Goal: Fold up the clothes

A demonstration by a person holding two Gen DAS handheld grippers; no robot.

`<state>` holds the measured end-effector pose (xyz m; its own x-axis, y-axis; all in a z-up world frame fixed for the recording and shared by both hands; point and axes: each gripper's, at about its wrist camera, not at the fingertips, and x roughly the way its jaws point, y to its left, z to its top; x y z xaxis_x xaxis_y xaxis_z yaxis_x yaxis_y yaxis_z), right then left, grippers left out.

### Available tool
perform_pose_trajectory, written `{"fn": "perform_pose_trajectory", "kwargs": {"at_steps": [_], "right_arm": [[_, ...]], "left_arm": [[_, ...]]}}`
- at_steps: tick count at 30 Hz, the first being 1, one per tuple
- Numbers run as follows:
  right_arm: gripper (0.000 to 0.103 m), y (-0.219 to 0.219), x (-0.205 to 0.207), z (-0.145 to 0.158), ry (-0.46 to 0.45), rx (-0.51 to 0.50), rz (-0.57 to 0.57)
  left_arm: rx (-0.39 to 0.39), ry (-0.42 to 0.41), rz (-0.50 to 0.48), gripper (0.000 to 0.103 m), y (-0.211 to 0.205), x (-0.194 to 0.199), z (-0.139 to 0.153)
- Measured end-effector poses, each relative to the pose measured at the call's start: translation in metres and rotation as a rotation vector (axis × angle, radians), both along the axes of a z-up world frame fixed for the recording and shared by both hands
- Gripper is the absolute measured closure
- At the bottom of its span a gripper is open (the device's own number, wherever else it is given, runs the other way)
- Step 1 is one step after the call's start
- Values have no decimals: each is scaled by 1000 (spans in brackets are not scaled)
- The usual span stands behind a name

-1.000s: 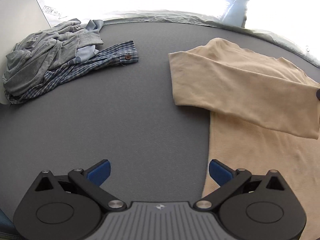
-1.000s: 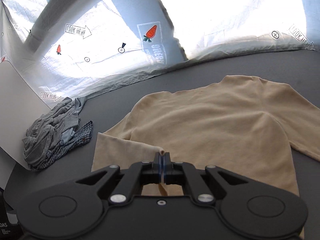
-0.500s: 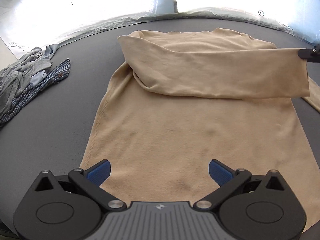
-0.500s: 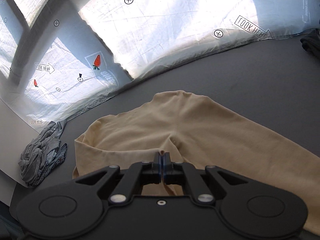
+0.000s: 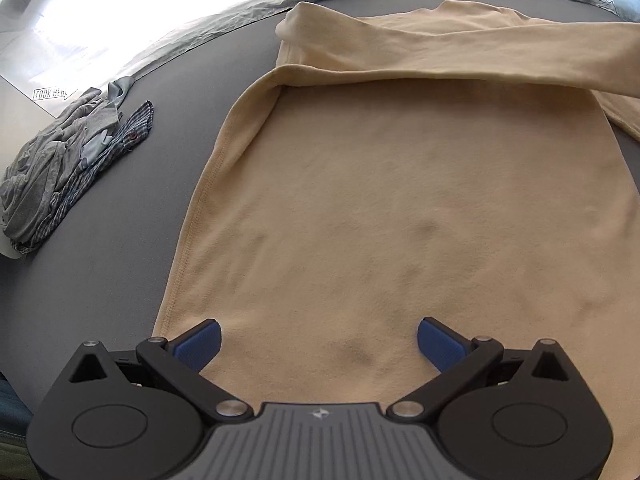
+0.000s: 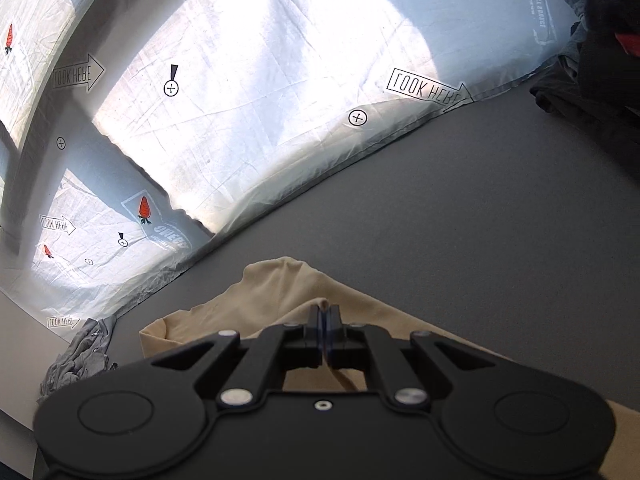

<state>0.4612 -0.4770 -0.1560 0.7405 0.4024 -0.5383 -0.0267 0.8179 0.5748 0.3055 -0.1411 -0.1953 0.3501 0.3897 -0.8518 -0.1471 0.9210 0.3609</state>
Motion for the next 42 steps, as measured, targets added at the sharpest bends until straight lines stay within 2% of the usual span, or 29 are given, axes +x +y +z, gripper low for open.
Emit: {"fn": "perform_pose_trajectory", "kwargs": {"at_steps": [9,12,15,17,19,21,24,25,26,28,30,31,32,34,38,42], "right_arm": [[101,-41,21,9,-62,-69,-108],[101,-55,23,0,-27,-99,-153],[101,-62,27,-19,68,-115,-166],[100,-59,29,-32,134,-150,-146],[95,-54,25,-40,181,-180,-146],[91,-53,17,-40,189,-162,-159],[63,-51,3,-33,177,-141,-188],[59,-49,-2,-28,168,-131,-184],[59,-47,-6,-25,161,-118,-180],[52,-41,-15,-18,151,-83,-162],[50,-34,-23,-12,141,-56,-140],[48,-28,-28,-9,136,-57,-130],[45,-23,-33,-6,131,-58,-120],[34,-8,-45,1,123,-54,-98],[28,22,-69,8,114,-41,-39],[25,57,-97,9,71,-45,14]], "left_arm": [[132,25,-69,0,-19,4,-2],[151,26,-79,0,-22,4,-3],[139,23,-69,0,-19,6,-2],[120,19,-56,0,-16,6,-2],[100,13,-41,0,-13,5,-2],[70,5,-23,0,-8,5,-1],[4,-14,17,0,2,3,-1],[-32,-21,39,0,8,2,-2],[-78,-30,67,0,15,0,-2],[-200,-50,135,0,34,-5,-5],[-321,-79,197,0,53,-10,-9],[-361,-92,214,0,60,-13,-10],[-354,-96,203,0,60,-13,-10],[-336,-95,177,0,56,-12,-11],[-339,-110,127,0,59,-15,-12],[-329,-150,35,0,62,-20,-14]]}}
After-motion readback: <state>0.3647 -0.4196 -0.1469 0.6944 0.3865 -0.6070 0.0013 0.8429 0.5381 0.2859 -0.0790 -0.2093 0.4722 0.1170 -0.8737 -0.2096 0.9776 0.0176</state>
